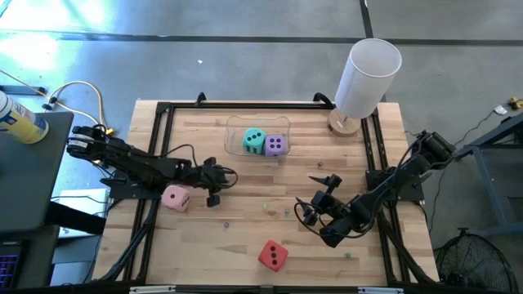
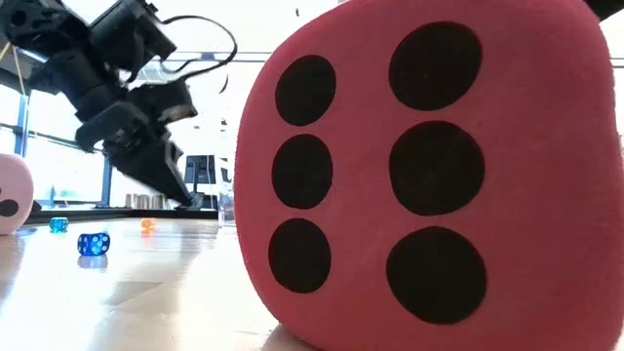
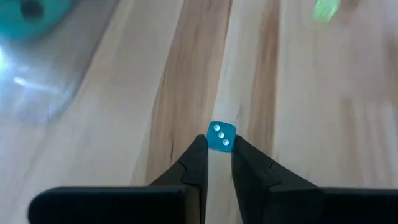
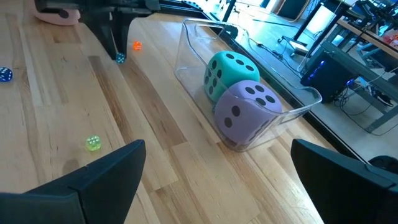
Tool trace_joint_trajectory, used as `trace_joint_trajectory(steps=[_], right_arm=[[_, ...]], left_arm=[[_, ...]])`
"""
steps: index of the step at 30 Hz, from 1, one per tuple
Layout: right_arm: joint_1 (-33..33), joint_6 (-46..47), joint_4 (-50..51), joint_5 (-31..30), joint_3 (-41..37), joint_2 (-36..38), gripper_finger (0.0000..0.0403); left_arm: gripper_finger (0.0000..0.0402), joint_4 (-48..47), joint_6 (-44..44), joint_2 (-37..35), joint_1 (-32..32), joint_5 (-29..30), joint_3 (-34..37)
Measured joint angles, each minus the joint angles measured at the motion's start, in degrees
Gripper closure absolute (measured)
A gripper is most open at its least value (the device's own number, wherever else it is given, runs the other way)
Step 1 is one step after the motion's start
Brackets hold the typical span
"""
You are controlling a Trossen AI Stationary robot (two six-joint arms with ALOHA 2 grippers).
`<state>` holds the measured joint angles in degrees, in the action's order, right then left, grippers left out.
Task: Pick & Place Dice
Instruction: Put the blue dice into the transparent bin
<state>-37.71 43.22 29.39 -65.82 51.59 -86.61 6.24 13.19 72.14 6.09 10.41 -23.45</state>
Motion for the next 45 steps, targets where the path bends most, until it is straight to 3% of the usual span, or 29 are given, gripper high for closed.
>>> trace_joint_trajectory(steps=[5,9,13,17,22,25,30,33,45], right_arm=[[0.02,-0.02,-0.09,0.0,0.0,0.0,0.0009],[0.02,-0.01,-0.09,-0.02,0.0,0.0,0.0009],[0.02,-0.02,-0.09,-0.02,0.0,0.0,0.0009],[0.02,-0.2,-0.09,-0.04,0.0,0.0,0.0009],[0.02,-0.17,-0.09,-0.04,0.0,0.0,0.0009],[0.02,-0.17,-0.09,-0.04,0.0,0.0,0.0009],[0.02,-0.92,-0.09,-0.04,0.0,0.0,0.0009],[0.02,-1.01,-0.11,-0.03,0.0,0.0,0.0009],[0.02,-1.28,-0.28,0.17,0.0,0.0,0.0009]], left_arm=[[0.0358,-4.33,-4.29,0.0,0.02,2.84,-7.17],[0.0358,-15.61,-5.28,0.0,-1.45,9.15,-15.64],[0.0358,-23.47,-3.87,-0.07,-5.4,10.15,-22.57],[0.0358,-25.63,-1.82,-0.09,-11.99,10.43,-26.83],[0.0355,-26.14,1.76,-0.09,-22.38,5.69,-27.73],[0.0344,-26.09,5.56,0.36,-27.28,-0.85,-27.75],[0.0333,-25.26,7.21,1.97,-30.65,-9.64,-27.77],[0.0332,-25.32,5.97,3.14,-30.78,-9.21,-27.77],[0.0312,-23.68,-0.45,4.42,-26.63,1.84,-27.77]])
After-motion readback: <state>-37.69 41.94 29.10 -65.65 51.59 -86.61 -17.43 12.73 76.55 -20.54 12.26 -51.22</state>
